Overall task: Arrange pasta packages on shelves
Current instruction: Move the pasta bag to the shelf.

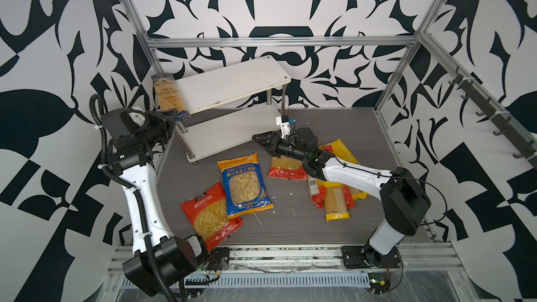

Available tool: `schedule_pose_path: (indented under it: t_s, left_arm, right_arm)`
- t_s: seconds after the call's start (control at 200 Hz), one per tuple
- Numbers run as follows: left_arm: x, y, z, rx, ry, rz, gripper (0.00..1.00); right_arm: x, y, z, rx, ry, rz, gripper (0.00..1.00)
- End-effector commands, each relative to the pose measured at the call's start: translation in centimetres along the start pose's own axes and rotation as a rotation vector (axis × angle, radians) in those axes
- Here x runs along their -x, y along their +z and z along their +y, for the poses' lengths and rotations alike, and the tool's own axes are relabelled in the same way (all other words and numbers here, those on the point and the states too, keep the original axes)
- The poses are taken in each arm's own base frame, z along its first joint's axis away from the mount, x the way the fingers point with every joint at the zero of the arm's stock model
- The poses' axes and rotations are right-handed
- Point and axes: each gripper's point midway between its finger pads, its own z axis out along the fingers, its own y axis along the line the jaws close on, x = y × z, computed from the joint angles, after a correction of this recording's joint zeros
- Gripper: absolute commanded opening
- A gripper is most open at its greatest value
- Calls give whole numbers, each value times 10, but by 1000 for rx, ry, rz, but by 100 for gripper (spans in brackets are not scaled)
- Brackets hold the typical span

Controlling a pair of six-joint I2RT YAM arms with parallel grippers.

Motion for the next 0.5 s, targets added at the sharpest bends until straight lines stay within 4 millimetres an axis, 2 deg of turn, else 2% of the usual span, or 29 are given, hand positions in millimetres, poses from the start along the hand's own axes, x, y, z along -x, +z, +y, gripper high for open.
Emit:
schedule_pose_path:
  t_s: [0.0,0.09,0.155,0.235,0.495]
  left_arm:
    - [-5,-10,-11,-50,53,17,17]
    - [-4,-13,-7,-47,46,11,19]
    - [-5,-12,-9,-69,52,27,10]
    - [-6,-9,-8,-80,47,44,6]
    - [-9,-2,-12,-126,44,107,3]
  right_arm:
    - [7,-2,24,80,-27,-17,54]
    - [8,0,26,86,-25,-16,54]
    - [9,0,27,86,-25,-15,54]
    - [9,0,27,86,-26,-15,54]
    - [9,2,27,88,-21,-16,54]
